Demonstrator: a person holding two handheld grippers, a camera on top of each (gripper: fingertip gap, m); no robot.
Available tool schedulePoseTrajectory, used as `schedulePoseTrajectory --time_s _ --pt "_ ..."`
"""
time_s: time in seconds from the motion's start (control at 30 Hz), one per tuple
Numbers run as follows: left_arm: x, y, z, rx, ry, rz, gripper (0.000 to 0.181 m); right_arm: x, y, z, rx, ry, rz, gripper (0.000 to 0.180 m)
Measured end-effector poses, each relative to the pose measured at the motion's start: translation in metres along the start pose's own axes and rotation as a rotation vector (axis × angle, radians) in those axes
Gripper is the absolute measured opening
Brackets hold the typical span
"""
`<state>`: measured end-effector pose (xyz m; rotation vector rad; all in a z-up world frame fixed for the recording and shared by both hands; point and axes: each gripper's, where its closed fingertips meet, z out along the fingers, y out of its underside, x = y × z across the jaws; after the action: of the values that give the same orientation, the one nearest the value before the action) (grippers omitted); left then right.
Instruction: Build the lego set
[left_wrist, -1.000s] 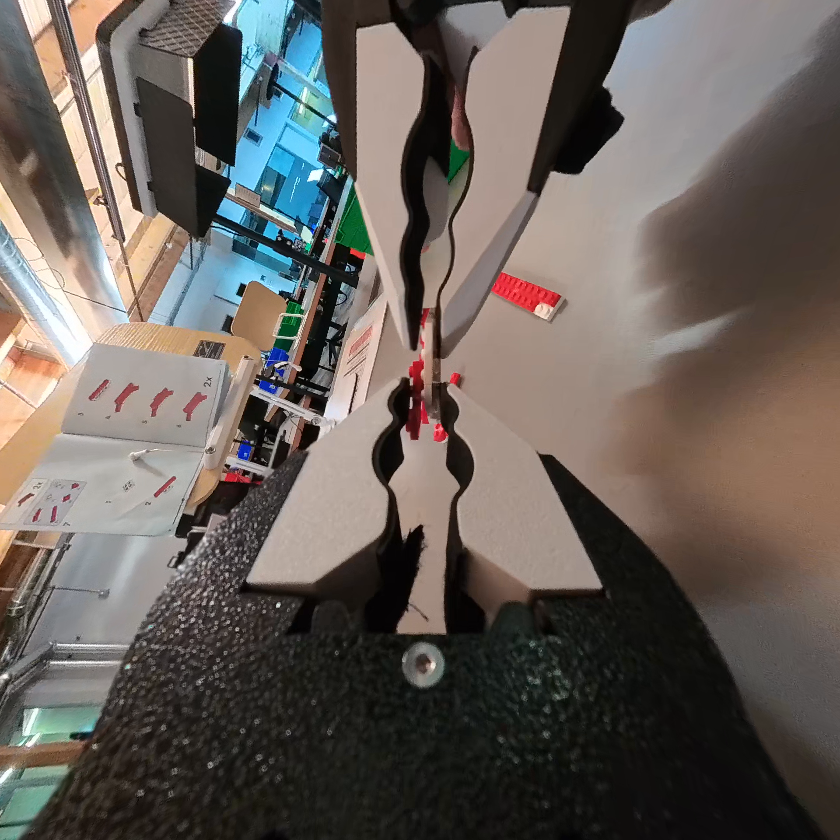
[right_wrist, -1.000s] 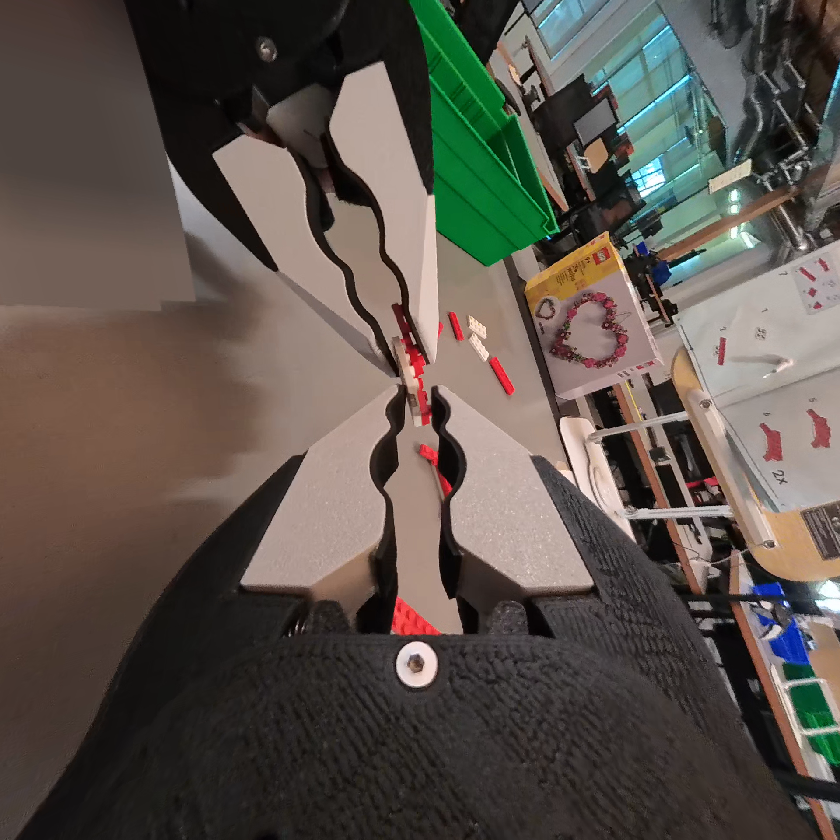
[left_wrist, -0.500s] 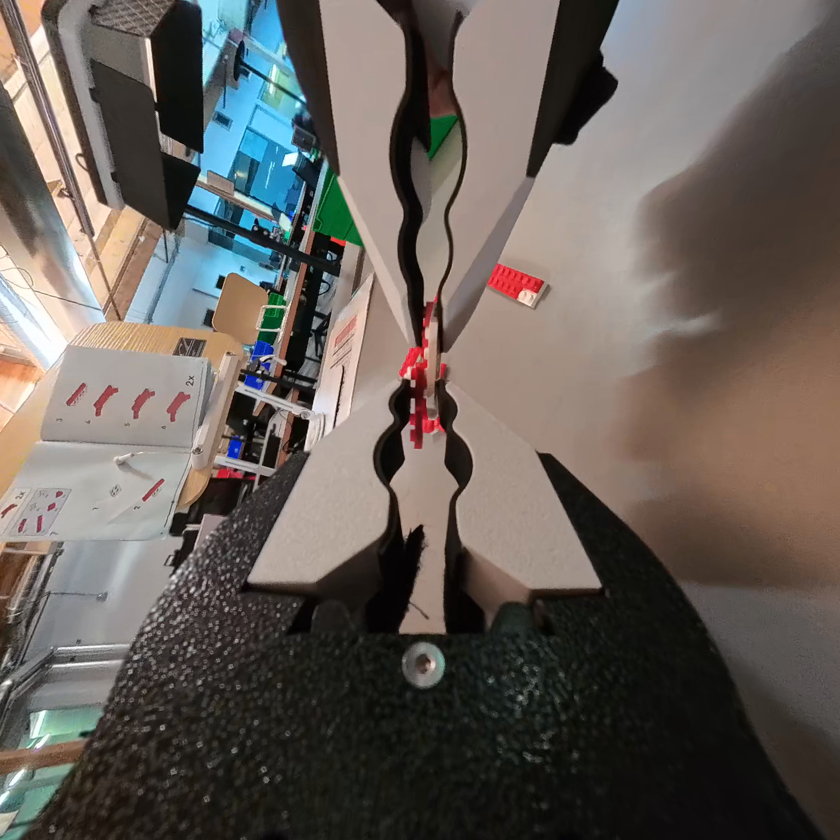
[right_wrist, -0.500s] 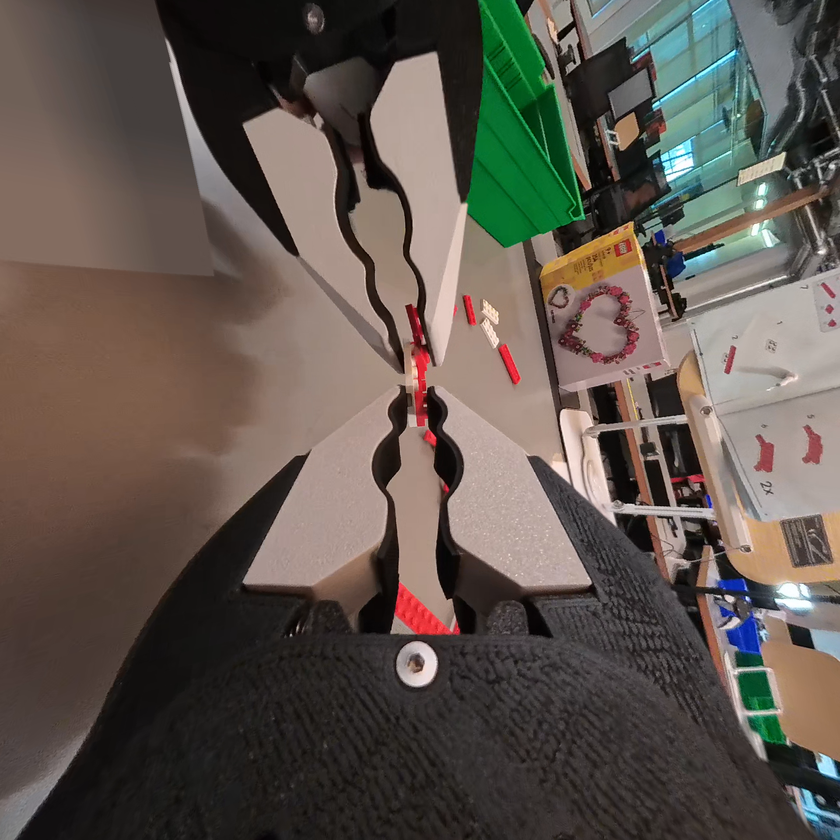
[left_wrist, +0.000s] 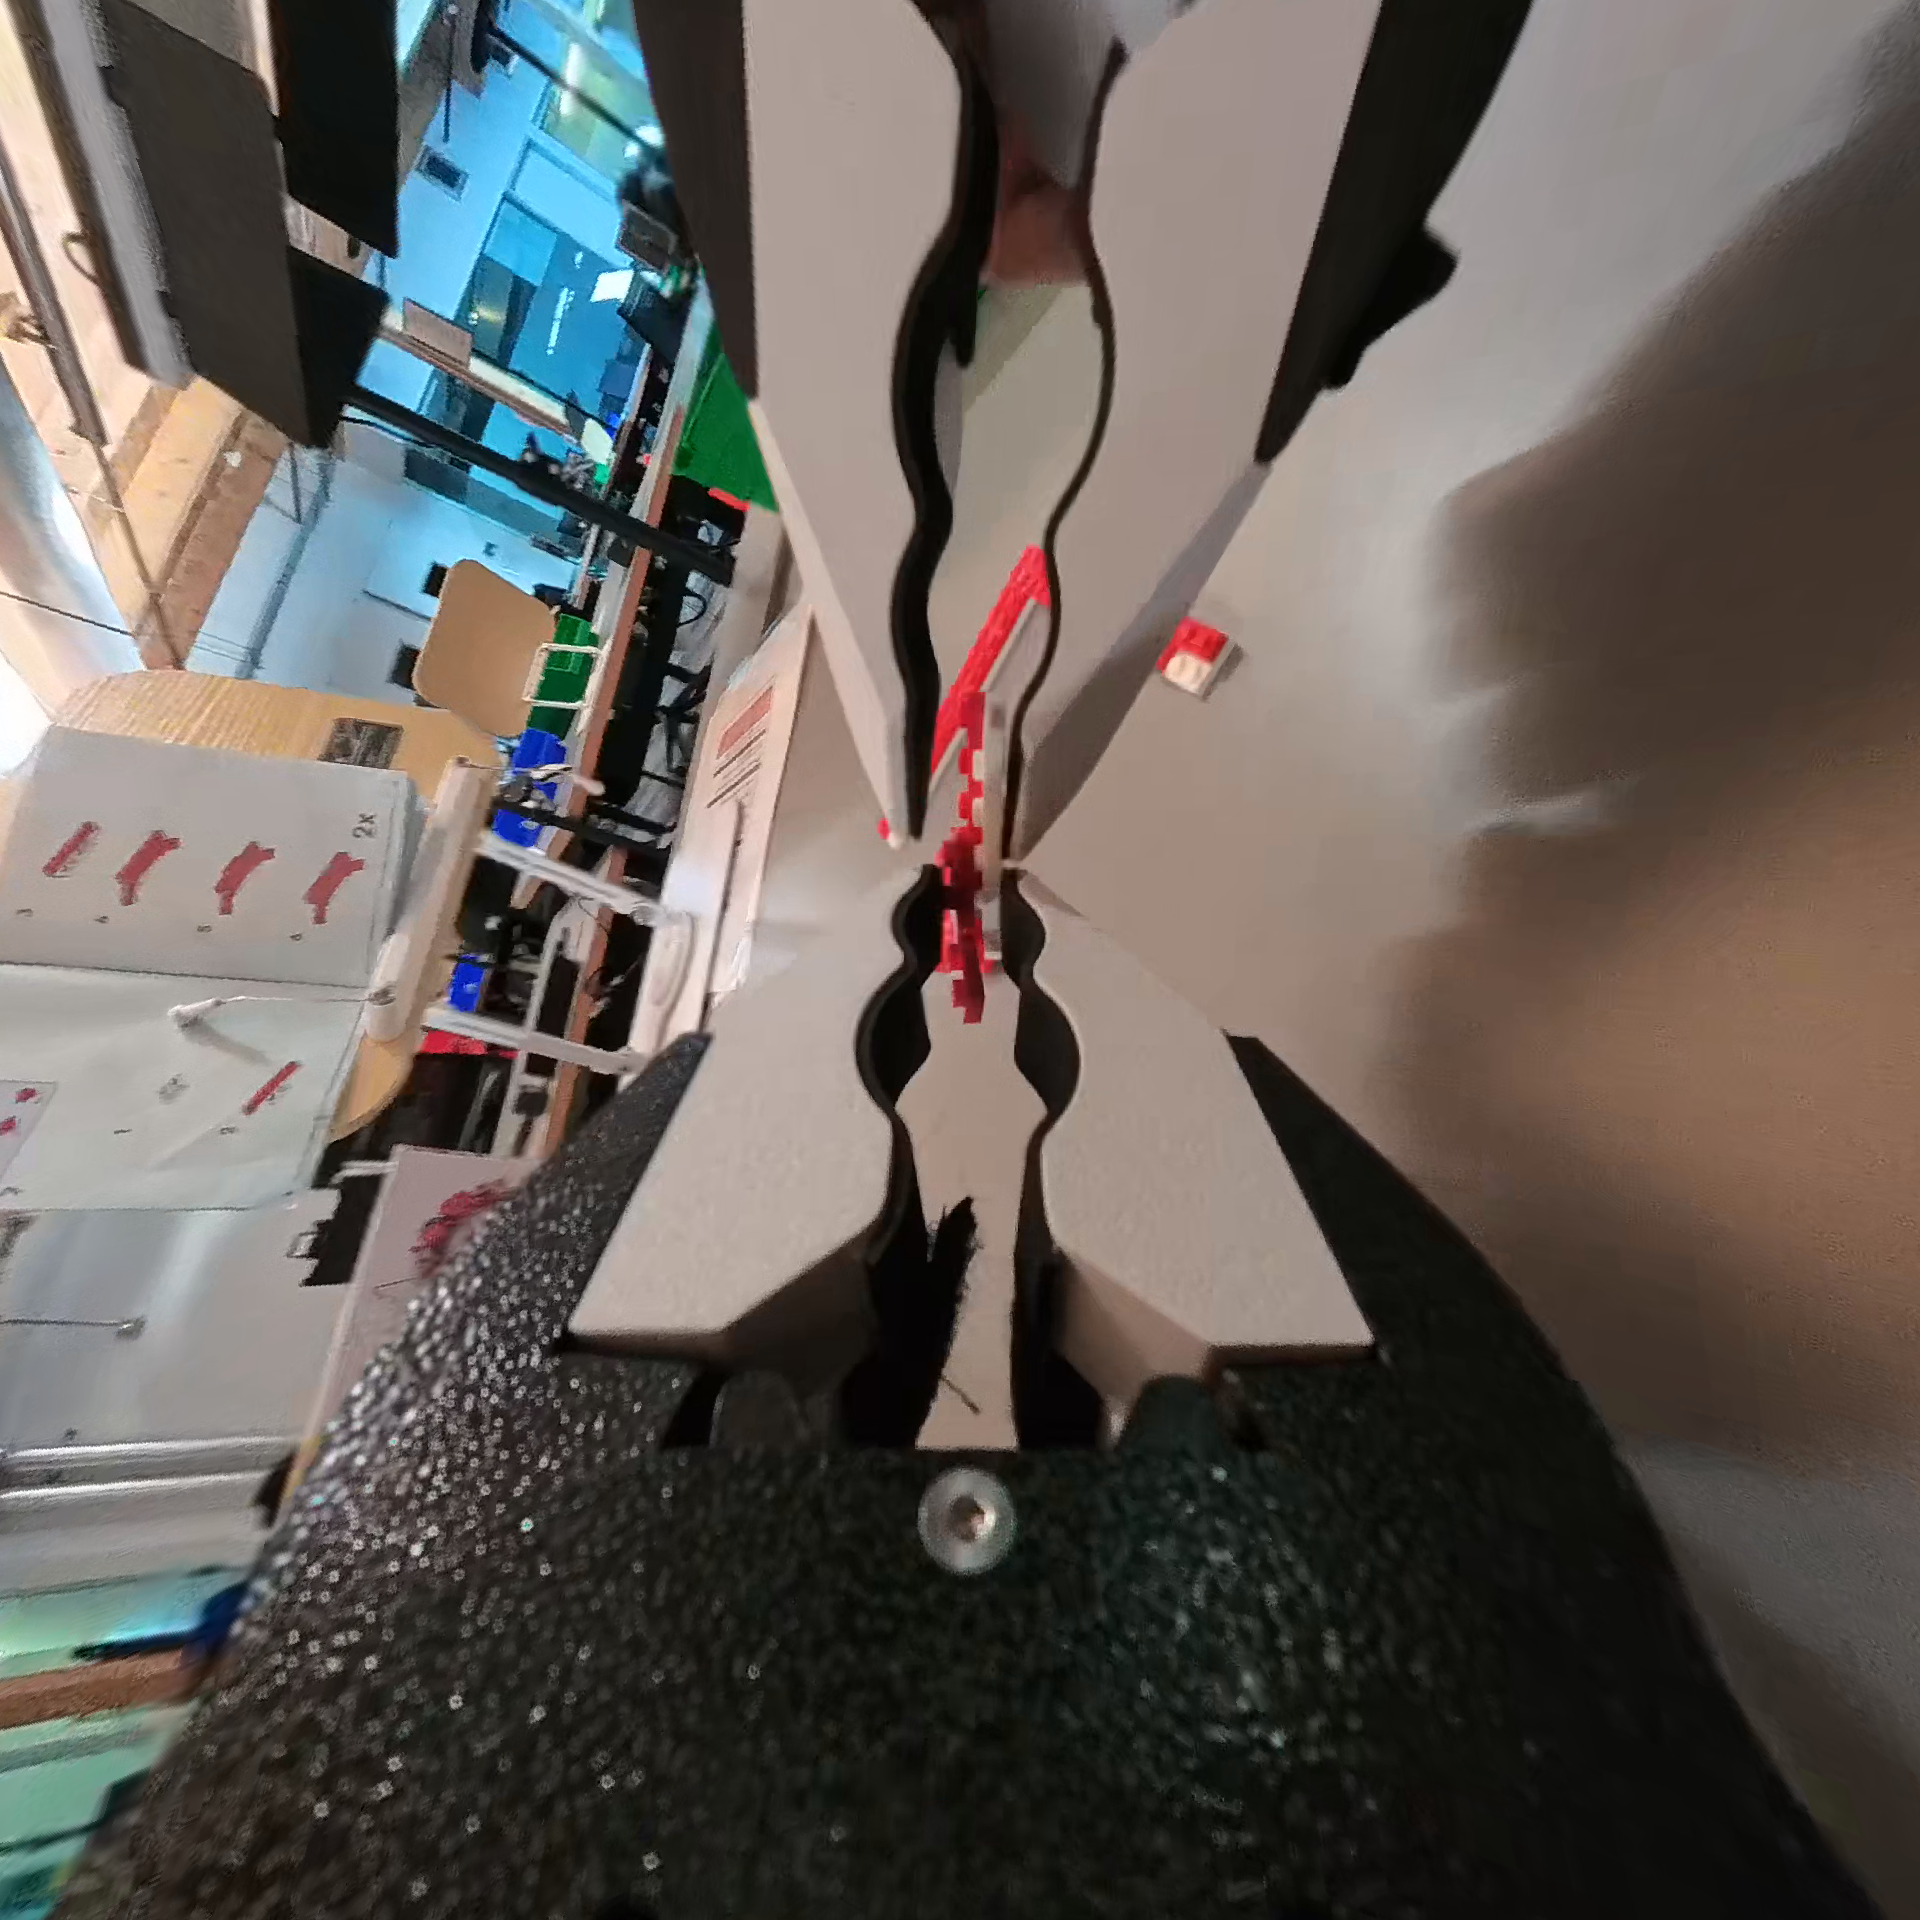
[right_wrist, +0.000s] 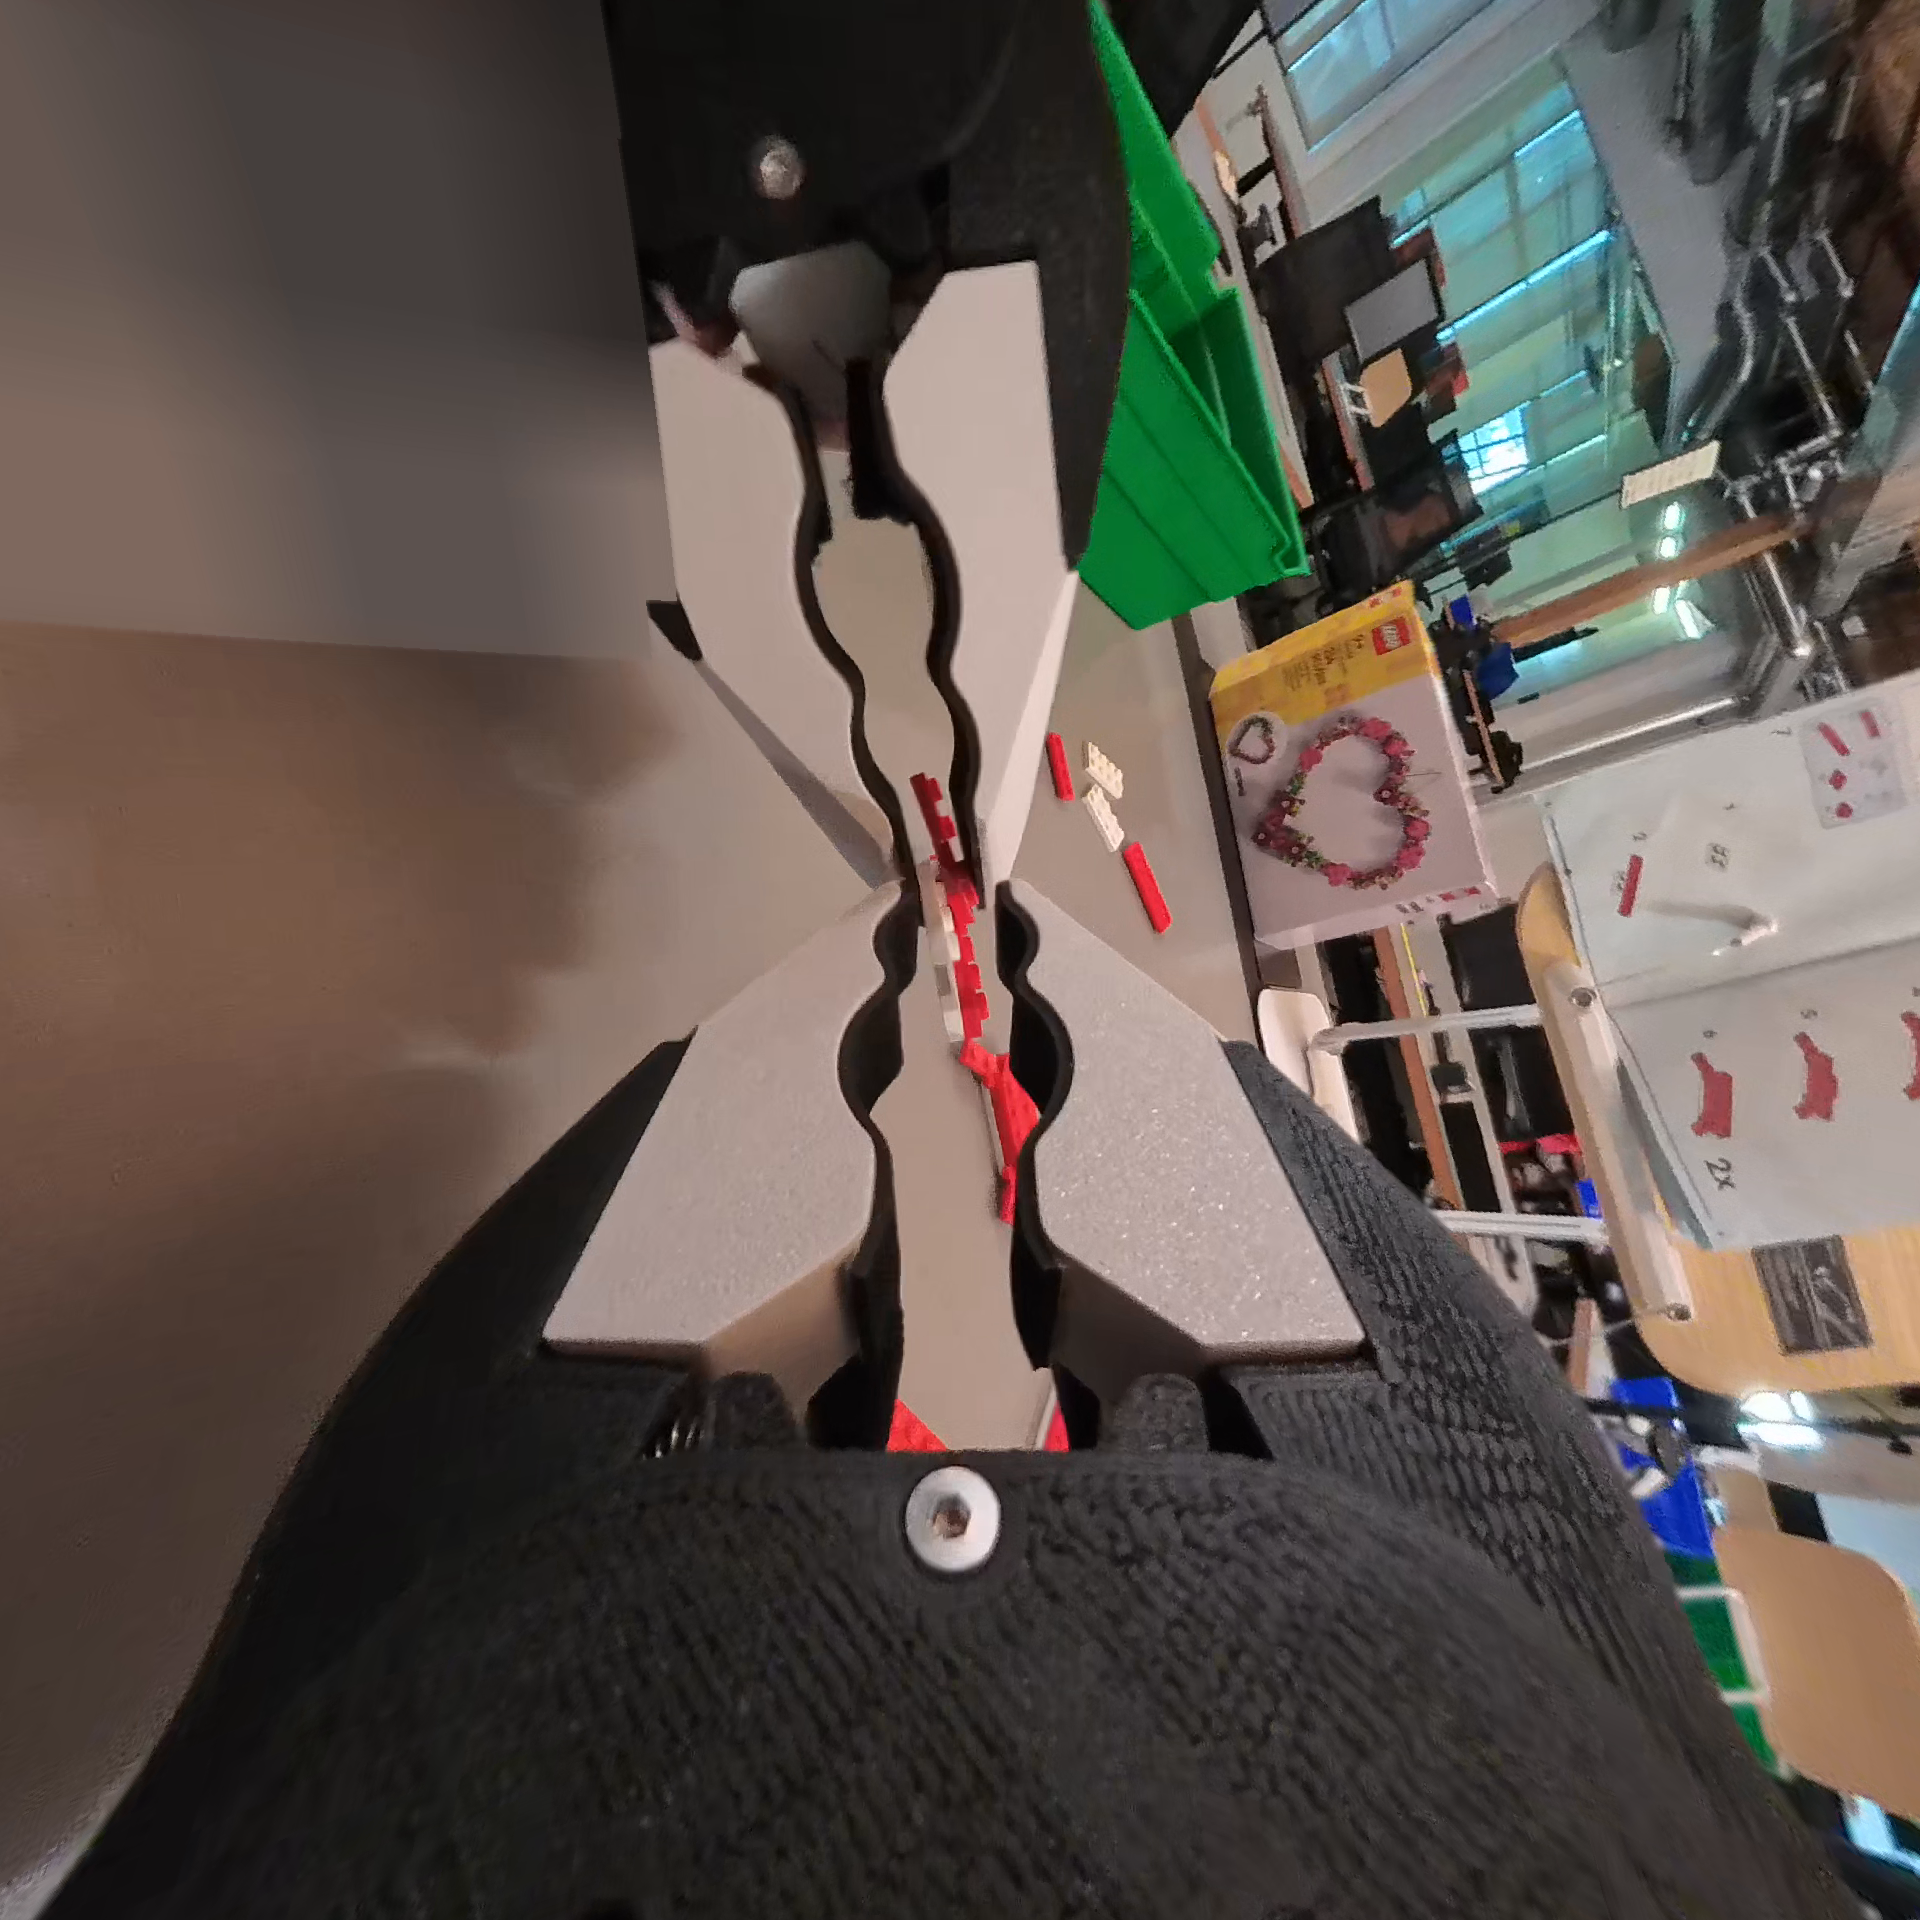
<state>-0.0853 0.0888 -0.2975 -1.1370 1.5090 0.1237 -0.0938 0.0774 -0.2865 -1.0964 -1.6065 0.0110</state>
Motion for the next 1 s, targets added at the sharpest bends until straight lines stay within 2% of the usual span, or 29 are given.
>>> schedulePoseTrajectory --time_s 0.03,0.23,0.5,0.67,0.73,0.83,1.0 --pt "0.001 -0.001 -0.001 0.014 0.017 -0.022 0.008 -0.002 0.001 0.001 -0.003 -0.008 -0.017 0.011" --pt "0.011 -0.001 -0.002 0.045 0.117 -0.107 0.008 -0.011 0.002 0.003 -0.014 -0.089 -0.023 0.008" --pt "0.025 0.000 -0.003 0.063 0.232 -0.181 0.009 -0.022 0.004 0.003 0.025 -0.187 0.119 0.006" --pt "0.029 0.005 -0.001 0.041 0.273 -0.228 0.009 -0.026 0.008 0.006 0.030 -0.188 0.210 0.008" --pt "0.030 0.008 -0.001 0.028 0.282 -0.226 0.009 -0.027 0.015 0.005 -0.004 -0.179 0.207 0.017" --pt "0.032 0.008 -0.002 0.040 0.296 -0.228 0.009 -0.030 0.018 0.002 -0.013 -0.190 0.190 0.008" --pt "0.036 0.009 0.000 0.022 0.275 -0.125 0.009 -0.035 0.020 0.001 -0.067 -0.213 0.149 0.006"
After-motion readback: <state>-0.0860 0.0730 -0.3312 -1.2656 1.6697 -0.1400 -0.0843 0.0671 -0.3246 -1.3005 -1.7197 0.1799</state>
